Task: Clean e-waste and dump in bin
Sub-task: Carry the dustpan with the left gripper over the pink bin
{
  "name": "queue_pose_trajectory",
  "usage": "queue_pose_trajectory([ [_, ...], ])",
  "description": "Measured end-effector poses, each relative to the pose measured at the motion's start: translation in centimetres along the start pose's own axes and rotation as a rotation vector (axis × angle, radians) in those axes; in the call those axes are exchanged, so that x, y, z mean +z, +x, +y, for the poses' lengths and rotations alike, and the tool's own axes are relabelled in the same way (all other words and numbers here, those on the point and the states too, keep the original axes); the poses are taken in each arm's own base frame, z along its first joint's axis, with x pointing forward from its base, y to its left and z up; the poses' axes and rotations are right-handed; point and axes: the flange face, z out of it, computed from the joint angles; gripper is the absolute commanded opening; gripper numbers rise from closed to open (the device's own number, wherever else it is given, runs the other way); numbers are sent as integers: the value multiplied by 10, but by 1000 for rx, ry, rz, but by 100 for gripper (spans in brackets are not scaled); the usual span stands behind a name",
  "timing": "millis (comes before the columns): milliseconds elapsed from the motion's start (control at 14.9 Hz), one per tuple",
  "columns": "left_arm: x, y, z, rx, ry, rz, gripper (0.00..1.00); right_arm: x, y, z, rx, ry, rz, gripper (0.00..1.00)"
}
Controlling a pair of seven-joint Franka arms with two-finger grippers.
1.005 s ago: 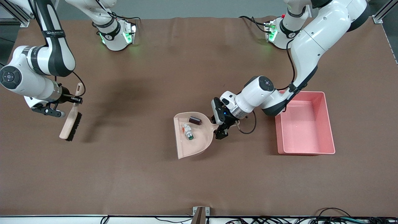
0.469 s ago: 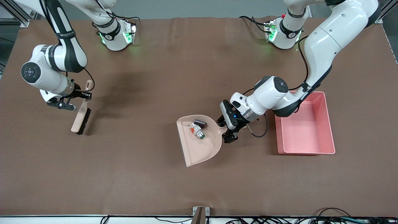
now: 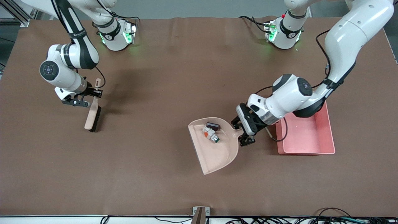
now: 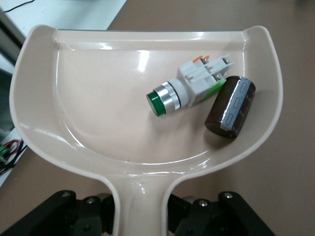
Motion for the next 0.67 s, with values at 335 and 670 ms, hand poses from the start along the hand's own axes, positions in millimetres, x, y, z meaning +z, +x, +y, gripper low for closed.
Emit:
queue_pose_trajectory([
  [335, -36, -20, -30, -40, 9, -18, 1, 6, 4, -3, -5, 10, 53, 1],
  [670, -82, -47, -60, -42, 23, -62, 1, 23, 7, -4, -5, 16, 56, 28],
])
